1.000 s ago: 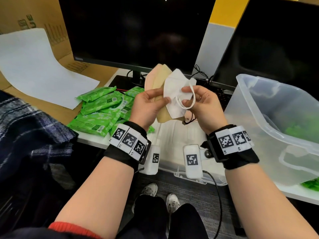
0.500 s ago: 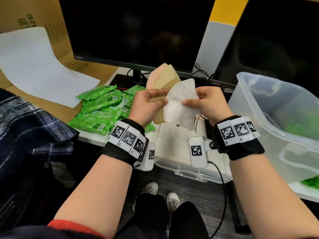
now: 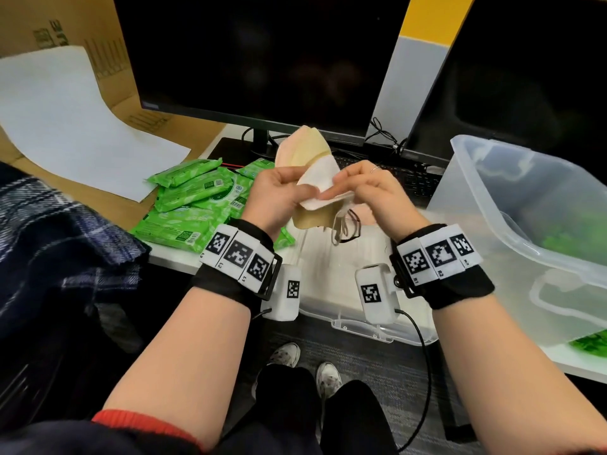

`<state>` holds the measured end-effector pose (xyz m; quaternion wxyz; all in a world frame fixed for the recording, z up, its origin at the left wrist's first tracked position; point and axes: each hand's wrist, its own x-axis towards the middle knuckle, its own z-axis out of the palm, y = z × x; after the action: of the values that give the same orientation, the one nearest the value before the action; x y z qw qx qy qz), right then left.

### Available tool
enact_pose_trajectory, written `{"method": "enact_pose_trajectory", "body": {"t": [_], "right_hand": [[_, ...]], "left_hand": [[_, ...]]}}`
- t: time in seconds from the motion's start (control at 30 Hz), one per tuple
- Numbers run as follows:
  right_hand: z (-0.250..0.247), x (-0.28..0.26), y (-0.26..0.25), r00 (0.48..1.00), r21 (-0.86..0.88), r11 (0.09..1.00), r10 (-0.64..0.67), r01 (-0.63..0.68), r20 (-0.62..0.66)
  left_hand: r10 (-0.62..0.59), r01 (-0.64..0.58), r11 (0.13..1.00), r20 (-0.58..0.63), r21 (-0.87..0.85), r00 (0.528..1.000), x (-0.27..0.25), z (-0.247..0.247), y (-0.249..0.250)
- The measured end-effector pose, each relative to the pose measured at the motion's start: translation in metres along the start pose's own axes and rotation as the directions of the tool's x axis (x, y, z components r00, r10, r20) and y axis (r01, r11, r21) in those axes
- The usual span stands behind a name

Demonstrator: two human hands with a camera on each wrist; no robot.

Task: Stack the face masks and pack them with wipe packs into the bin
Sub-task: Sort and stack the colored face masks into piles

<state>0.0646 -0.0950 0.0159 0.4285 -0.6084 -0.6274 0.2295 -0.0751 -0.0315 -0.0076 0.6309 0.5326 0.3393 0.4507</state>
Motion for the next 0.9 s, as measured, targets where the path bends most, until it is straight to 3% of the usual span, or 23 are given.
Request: {"method": "enact_pose_trajectory", "body": {"t": [0.07, 0.2, 0.43, 0.73, 0.9], "right_hand": [[-0.005, 0.004, 0.001, 0.997, 0.087, 0.996, 0.023, -0.016, -0.08], [-0.009, 0.011, 0.006, 0.99, 0.021, 0.997, 0.077, -0.075, -0.116], [-0.013, 0.011, 0.007, 0.955, 0.097, 0.994, -0.025, 0.056, -0.294], [-0.008, 0.01, 0.004, 0.984, 0.026, 0.999, 0.041, -0.037, -0.175], [-0.015, 0.012, 0.004, 0.979, -0.046, 0.999, -0.002, -0.008, -0.201]], "left_hand": [[-0.001, 0.001, 1.0, 0.003, 0.028, 1.0, -0.001, -0.002, 0.0], [0.033, -0.034, 0.999, 0.027, 0.037, 0.999, -0.004, 0.0, 0.004], [0.054, -0.058, 0.996, 0.058, 0.067, 0.997, -0.006, 0.001, 0.005], [0.126, -0.126, 0.992, 0.119, -0.002, 0.985, -0.009, 0.002, 0.005], [0.195, -0.195, 0.981, 0.172, -0.017, 0.966, -0.008, 0.0, 0.003]]}}
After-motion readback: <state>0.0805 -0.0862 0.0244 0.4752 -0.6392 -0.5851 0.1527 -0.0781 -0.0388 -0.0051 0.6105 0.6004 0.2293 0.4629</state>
